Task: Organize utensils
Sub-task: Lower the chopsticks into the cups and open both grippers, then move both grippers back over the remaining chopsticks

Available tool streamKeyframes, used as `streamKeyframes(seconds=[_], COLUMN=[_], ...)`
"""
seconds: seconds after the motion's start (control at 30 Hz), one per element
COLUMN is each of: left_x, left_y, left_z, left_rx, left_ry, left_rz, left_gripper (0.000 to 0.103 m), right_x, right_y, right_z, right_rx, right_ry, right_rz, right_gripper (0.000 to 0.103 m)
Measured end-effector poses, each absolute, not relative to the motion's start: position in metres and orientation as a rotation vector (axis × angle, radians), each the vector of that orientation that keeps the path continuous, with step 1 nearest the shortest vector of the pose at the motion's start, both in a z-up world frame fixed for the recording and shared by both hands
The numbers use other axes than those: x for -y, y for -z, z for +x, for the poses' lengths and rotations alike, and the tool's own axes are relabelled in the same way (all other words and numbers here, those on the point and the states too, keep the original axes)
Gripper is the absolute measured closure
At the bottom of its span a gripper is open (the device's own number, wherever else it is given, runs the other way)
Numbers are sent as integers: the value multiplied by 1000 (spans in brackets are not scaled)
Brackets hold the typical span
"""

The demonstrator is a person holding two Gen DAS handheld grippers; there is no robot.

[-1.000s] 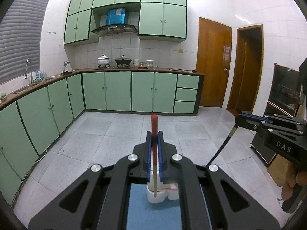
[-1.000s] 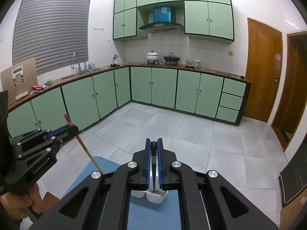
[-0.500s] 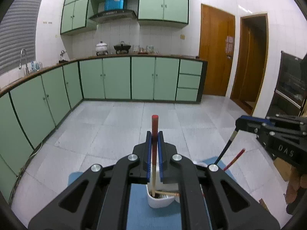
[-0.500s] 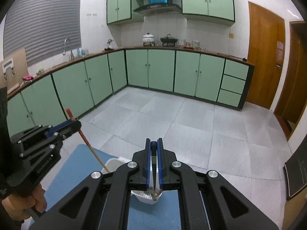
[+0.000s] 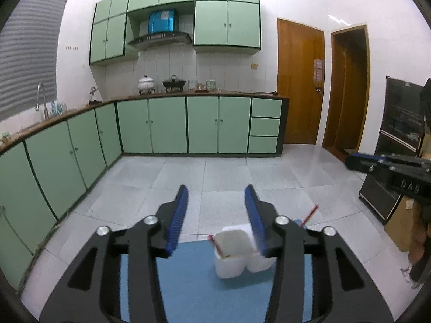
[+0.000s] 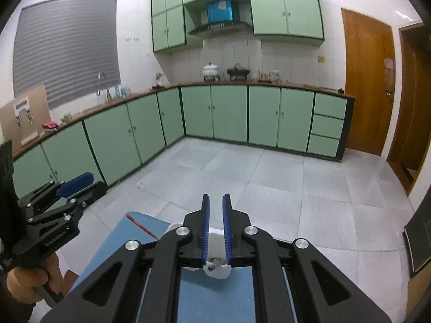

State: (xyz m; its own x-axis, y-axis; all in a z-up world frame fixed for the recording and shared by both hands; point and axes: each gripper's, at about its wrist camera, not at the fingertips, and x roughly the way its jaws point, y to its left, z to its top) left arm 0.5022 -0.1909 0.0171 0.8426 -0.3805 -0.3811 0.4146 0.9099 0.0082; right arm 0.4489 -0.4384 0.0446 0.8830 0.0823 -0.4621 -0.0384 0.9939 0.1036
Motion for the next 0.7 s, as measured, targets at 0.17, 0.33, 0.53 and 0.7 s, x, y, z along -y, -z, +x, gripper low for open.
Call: streamKeyframes(seconds=[0.17, 0.33, 0.53, 0.7], left_x=[166, 140, 124, 117], left_y=[-17, 25, 108, 176], left_z=[440, 359, 263, 207], left_rx=[-385, -411, -470, -573], left_ry=[431, 443, 448, 469], left_rz=[112, 127, 158, 154], left_gripper=[50, 44, 42, 42], right_x=[437, 431, 406, 378], right_y=[-43, 2, 102, 194], right_z=[381, 297, 206, 159], right_rx=[-449, -446, -526, -672], right_ry=[-74, -46, 14, 13], right_rz=[118, 132, 126, 189], right_gripper=[88, 78, 77, 77])
